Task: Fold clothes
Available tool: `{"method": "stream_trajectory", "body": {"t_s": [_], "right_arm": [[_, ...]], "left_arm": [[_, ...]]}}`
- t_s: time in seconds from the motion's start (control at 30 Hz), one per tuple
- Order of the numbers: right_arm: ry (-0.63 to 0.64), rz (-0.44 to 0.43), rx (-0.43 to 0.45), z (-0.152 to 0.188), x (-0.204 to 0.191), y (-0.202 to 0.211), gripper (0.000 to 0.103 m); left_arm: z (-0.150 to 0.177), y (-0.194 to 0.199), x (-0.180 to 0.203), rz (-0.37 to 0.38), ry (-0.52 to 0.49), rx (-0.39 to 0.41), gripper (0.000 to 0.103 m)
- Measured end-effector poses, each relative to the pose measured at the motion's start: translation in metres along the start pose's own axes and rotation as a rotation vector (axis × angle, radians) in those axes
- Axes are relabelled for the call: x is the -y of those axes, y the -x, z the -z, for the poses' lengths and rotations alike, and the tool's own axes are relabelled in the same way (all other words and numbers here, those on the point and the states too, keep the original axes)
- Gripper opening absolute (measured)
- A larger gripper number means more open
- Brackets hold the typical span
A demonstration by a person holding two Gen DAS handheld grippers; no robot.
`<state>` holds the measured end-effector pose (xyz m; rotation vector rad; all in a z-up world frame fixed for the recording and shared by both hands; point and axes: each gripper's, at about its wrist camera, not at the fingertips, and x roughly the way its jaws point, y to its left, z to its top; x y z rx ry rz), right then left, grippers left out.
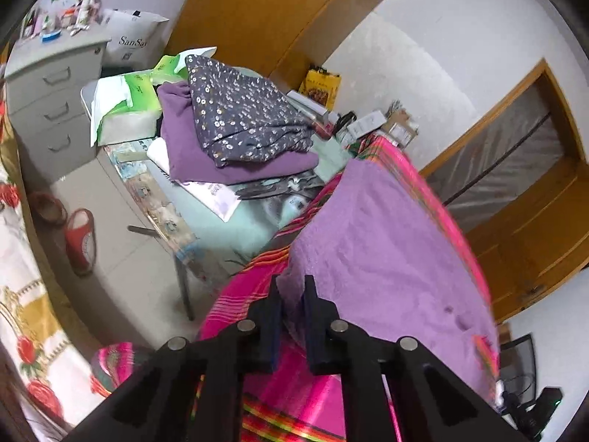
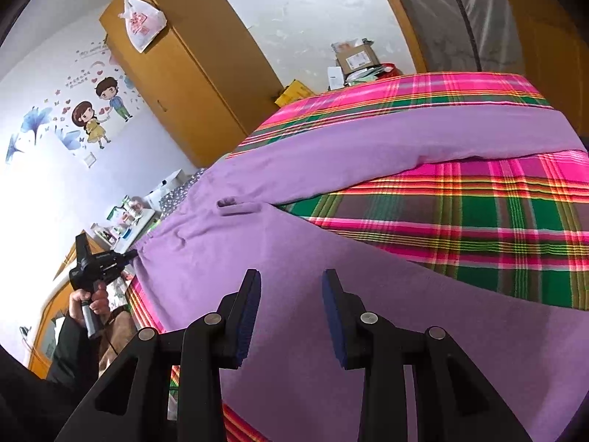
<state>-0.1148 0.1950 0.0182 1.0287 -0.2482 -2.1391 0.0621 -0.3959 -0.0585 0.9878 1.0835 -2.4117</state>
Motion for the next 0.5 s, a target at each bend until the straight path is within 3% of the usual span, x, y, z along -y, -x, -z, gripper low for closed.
{"method": "stream_trajectory", "body": {"t_s": [0.2,0.4,0.5], "right_arm": [[-0.024,0.014,-0.008,0.005,0.01,-0.002,0.036],[-0.025,0.071,0.026,0.005,0.021,0.01,0.036],[-0.016,0.111,0.04,0.009,0.026,0.016,0.036]], "left_arm": [[0.001,0.004,0.002,-0.011,-0.036,-0.011,0.019],[0.004,0.033,0.015,-0.113,-0.08,0.082,0.021],[0.009,0.041,0.035,-0.118,-0.124,0.107,0.021]]}}
